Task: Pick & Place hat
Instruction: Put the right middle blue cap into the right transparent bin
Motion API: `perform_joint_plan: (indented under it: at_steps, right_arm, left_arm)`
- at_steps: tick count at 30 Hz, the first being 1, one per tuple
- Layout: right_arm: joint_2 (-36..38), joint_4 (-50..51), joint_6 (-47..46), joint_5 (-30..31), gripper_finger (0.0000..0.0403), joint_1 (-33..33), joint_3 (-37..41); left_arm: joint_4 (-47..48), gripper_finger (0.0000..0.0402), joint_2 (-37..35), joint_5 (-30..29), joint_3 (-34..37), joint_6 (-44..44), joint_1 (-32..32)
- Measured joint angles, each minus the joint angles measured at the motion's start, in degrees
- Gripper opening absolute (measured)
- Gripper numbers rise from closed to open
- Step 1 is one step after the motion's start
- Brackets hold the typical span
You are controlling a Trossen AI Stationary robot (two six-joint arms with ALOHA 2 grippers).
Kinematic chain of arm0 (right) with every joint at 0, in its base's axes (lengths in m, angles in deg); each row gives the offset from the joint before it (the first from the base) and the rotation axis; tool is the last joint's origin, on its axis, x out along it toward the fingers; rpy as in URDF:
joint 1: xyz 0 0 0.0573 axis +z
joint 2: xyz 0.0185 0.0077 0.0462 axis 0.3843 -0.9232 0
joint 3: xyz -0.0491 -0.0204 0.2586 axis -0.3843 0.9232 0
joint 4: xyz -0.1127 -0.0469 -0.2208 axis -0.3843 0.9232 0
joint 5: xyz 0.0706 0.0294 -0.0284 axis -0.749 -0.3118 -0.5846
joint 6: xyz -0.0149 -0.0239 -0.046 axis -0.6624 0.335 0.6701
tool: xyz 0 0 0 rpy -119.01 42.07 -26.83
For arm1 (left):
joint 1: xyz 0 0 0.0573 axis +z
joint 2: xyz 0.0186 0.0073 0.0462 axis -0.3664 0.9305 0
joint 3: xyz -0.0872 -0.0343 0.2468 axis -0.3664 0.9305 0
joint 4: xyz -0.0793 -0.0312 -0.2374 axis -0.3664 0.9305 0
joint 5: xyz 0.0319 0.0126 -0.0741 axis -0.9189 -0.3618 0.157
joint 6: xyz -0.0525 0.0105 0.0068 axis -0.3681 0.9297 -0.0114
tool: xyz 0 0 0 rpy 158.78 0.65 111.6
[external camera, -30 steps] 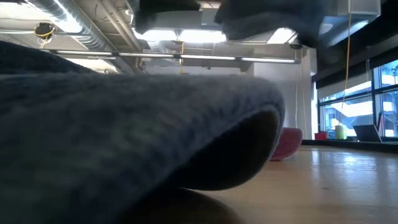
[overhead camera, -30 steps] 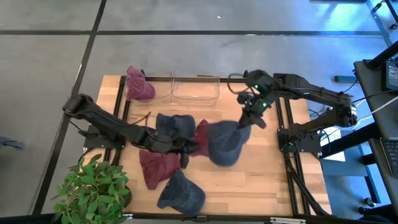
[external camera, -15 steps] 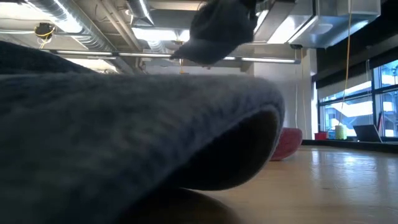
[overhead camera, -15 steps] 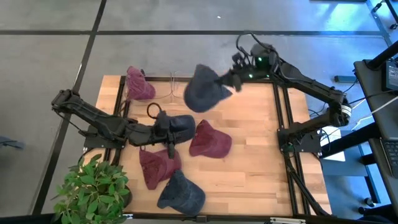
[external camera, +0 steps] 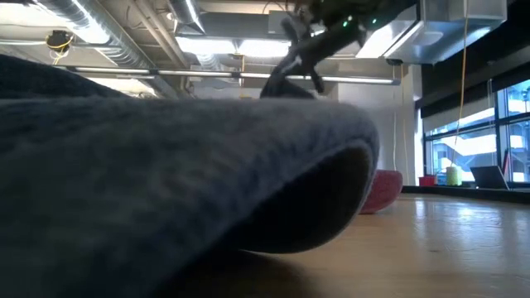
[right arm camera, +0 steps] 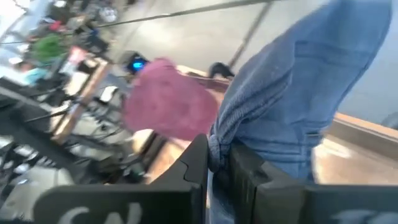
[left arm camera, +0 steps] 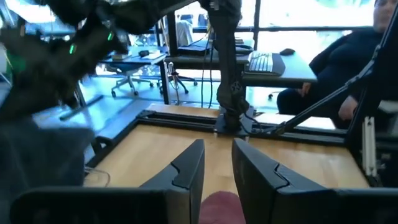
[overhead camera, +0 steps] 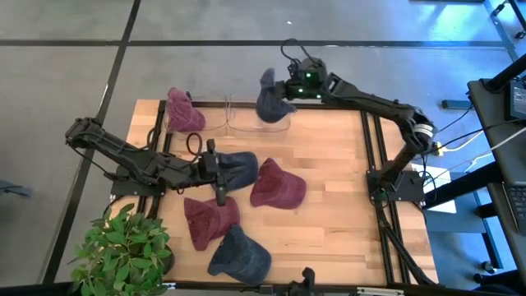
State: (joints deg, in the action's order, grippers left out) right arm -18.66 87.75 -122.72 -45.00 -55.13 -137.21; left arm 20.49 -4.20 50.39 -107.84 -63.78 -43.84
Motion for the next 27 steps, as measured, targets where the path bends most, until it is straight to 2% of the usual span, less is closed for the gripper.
perform_joint_plan:
  at_steps: [9,15,22,27]
  right_arm:
    - [-3.56,0.02,-3.29,6.79,0.0039,0.2,0.02]
    - [-3.56,2.85,-4.49,11.6,0.0038,0.17,0.02]
    - [-3.56,12.26,-4.49,16.53,0.0041,0.17,0.02]
    - [-3.56,11.86,-4.51,17.12,0.0041,0.15,0.02]
  left_arm:
    - [-0.11,0.0074,-0.38,-0.34,0.02,6.54,1.96]
    - [0.16,0.0077,-0.35,0.03,0.02,6.84,3.82]
    - [1.31,0.0071,-0.35,0.0,0.02,6.84,6.36]
    - [1.31,0.007,-0.35,2.79,0.02,6.47,7.42]
